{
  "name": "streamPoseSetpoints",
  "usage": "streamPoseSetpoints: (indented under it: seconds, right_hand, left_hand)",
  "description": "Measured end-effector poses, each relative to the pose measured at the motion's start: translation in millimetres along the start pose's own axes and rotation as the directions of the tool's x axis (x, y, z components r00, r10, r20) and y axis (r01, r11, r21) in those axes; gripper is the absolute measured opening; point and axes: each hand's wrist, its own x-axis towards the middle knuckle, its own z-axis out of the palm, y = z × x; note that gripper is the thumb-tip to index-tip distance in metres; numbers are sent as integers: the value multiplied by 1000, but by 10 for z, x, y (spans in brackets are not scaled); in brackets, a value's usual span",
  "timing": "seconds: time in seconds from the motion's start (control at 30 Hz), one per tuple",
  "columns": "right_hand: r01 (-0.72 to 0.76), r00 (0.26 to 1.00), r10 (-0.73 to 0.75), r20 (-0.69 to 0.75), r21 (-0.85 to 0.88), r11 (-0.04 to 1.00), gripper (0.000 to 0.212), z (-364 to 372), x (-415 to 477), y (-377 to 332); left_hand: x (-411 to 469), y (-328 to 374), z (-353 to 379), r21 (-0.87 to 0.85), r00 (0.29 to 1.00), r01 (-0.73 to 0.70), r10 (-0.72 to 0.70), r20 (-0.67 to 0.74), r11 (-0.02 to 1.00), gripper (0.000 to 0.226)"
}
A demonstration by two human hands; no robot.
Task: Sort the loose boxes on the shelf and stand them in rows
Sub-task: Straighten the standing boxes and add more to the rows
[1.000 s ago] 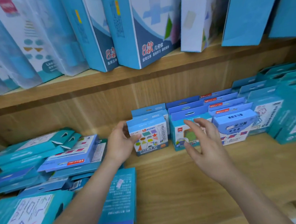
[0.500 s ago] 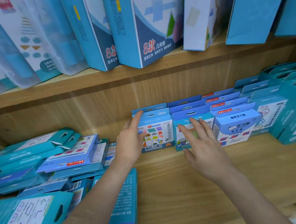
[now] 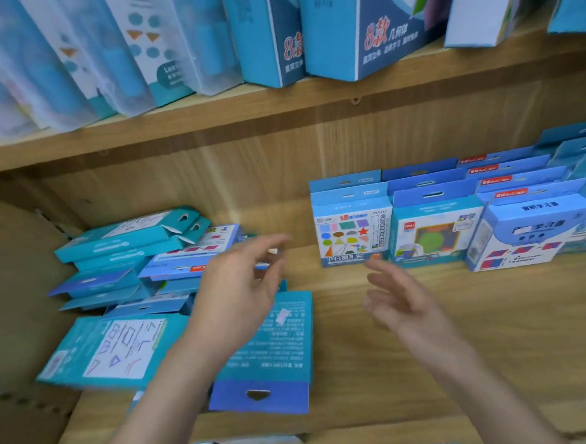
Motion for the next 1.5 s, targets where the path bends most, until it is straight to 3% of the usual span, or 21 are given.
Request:
streamPoseSetpoints:
  seconds: [0.07, 0.17, 0.27, 0.37, 0.47, 0.57, 0.77, 0.87, 0.93, 1.0, 1.13, 1.27, 1.5]
  right_hand:
    - [-124, 985, 114, 132, 68, 990, 44, 261, -107, 63]
    - [-209, 965, 190, 180, 97, 973, 39, 530, -147, 144]
    - [-296, 939, 261, 226, 137, 945, 40, 685, -109, 131]
    - [-304, 946, 274, 175, 180, 936, 50, 789, -54, 120]
    - [-286, 956, 269, 116, 166, 944, 54, 846, -20, 112]
    - [-268, 960, 250, 127, 159, 950, 55, 810, -6, 102]
    - [-338, 940, 322, 108, 201, 919, 31, 553, 56, 36]
    - [-387, 920, 357, 164, 218, 896, 33, 435, 68, -13]
    - [-320, 936, 312, 166, 28, 947, 45, 307, 114, -13]
    - [-143, 961, 179, 212, -172, 975, 58, 202, 142, -41]
    - [-28, 957, 82, 278, -195, 980, 63, 66, 148, 4]
    - [-83, 959, 72, 276, 30, 996, 37, 86, 52, 53]
    - [-50, 996, 35, 86, 181, 982, 36, 111, -37, 135]
  left_hand:
    - [-329, -80, -144, 28, 1000, -7, 7, 5, 1000, 22]
    - [-747, -302, -168, 116, 998, -23, 15, 69, 993, 23]
    - [-1044, -470, -85, 194, 977, -98, 57, 207, 976, 51]
    - [-1217, -538, 5, 410, 934, -195, 41, 354, 891, 92]
    - [-1258, -587, 63, 486, 937, -204, 26, 348, 850, 94]
    - [-1268, -660, 57, 420, 968, -126, 19, 249, 899, 93]
    - [-1134, -562, 27, 179, 993, -101, 88, 78, 979, 39]
    - [-956, -323, -24, -31, 991, 130, -129, 29, 991, 30]
    - [-831, -188, -7, -190, 971, 231, -237, -8, 954, 28]
    - [-720, -99, 47, -408, 947, 283, -320, -23, 868, 31]
    - [-614, -28, 158, -624, 862, 425, -503, 59, 655, 34]
    - [-624, 0, 256, -686, 793, 519, -587, 163, 510, 31]
    - [-676, 9, 398, -721, 734, 600, -596, 325, 346, 31]
